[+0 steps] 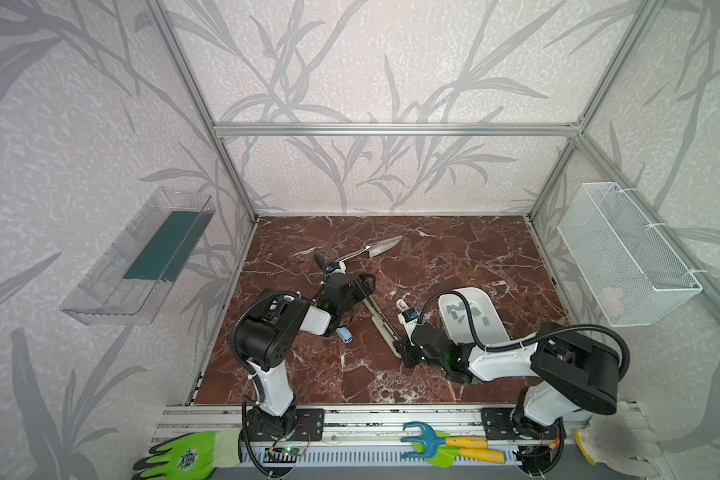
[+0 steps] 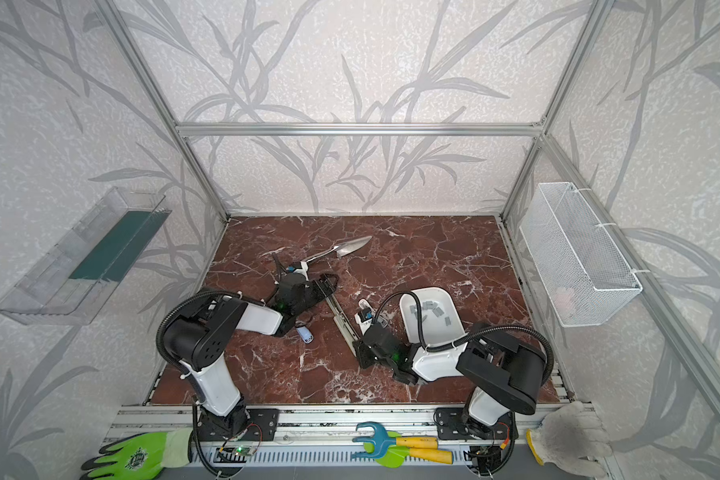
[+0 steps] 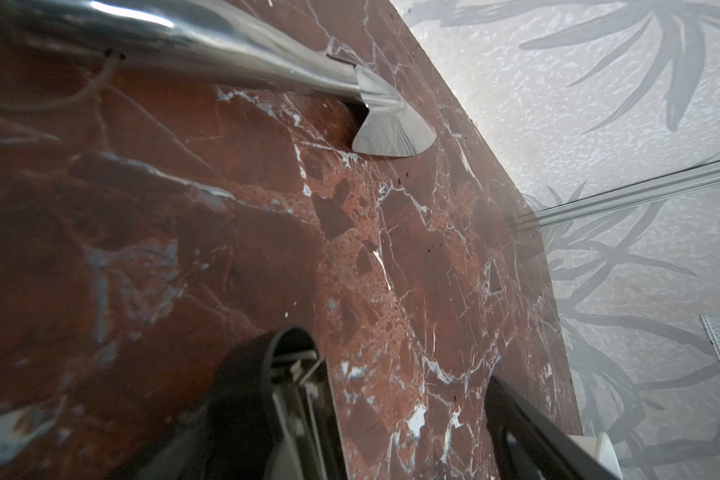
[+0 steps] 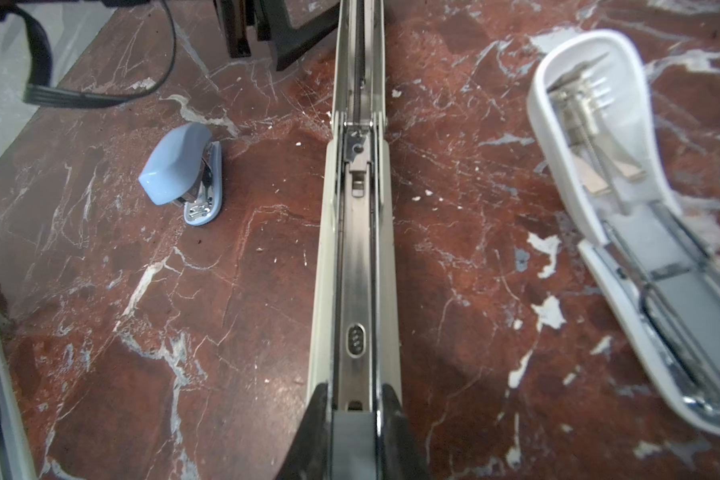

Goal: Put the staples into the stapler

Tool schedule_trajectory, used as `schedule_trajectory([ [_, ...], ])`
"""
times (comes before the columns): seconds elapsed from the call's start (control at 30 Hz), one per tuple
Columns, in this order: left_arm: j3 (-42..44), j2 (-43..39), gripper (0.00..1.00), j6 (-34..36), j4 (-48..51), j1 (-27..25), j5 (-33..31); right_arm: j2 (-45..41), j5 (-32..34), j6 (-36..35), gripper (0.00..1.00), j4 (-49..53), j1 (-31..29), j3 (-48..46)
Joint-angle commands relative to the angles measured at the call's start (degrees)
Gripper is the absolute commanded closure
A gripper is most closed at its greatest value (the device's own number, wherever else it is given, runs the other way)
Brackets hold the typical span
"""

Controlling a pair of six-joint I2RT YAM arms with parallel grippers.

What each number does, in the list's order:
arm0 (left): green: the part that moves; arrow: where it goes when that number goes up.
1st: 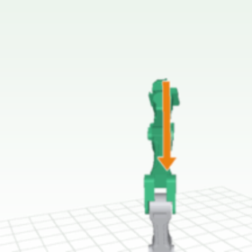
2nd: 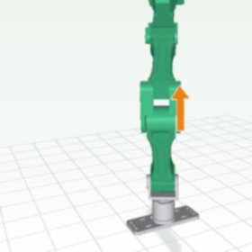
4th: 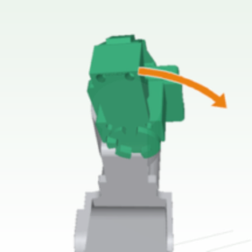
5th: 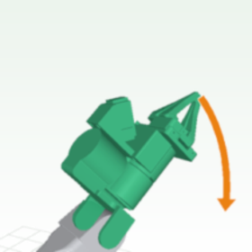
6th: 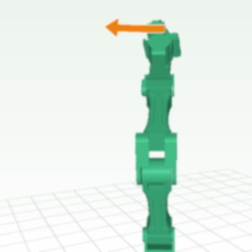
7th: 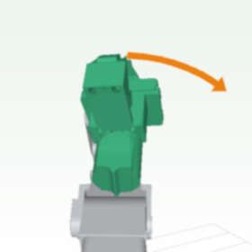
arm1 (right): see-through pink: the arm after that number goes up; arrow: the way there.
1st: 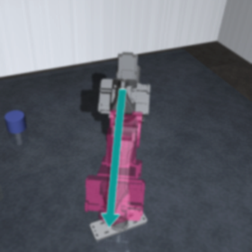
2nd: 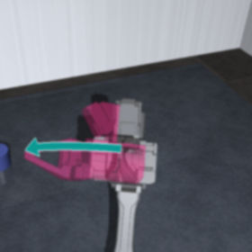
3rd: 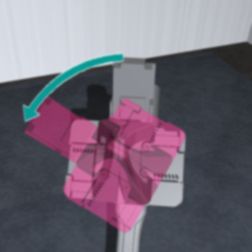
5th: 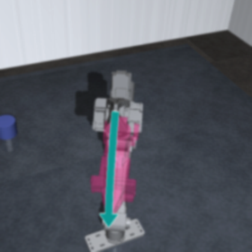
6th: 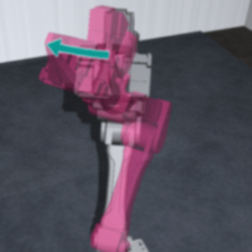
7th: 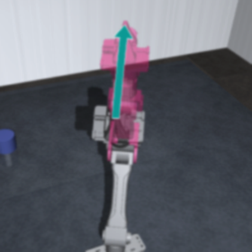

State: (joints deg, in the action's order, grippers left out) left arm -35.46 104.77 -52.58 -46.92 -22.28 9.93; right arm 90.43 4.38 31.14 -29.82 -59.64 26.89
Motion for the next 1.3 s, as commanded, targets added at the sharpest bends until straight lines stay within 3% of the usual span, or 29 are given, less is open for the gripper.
schedule_trajectory([
  [0.0,-0.04,3.68,0.06,-1.54,1.55,1.82,4.21,0.78,-3.43,-1.67,1.0,0.12,-0.64,-0.52],
  [0.13,-0.69,2.21,0.07,0.74,0.05,2.07,6.17,1.06,-2.46,-2.58,1.0,0.2,-0.63,-0.53],
  [0.37,-1.48,-5.32,0.18,6.58,2.62,1.76,9.0,1.14,0.7,-6.4,1.0,-0.7,-1.75,-0.95],
  [0.53,-2.08,-8.18,0.21,11.73,3.05,-0.87,10.77,2.35,1.97,-9.04,1.0,-2.06,-3.01,-0.7],
  [0.87,4.43,-9.91,0.27,20.3,-5.51,-10.35,7.57,4.0,4.52,-9.42,1.0,-5.87,-3.49,-1.82],
  [1.27,9.21,-16.51,0.31,30.49,-4.35,-16.44,2.55,4.82,8.3,-13.71,1.0,-10.23,-3.49,-5.22],
])
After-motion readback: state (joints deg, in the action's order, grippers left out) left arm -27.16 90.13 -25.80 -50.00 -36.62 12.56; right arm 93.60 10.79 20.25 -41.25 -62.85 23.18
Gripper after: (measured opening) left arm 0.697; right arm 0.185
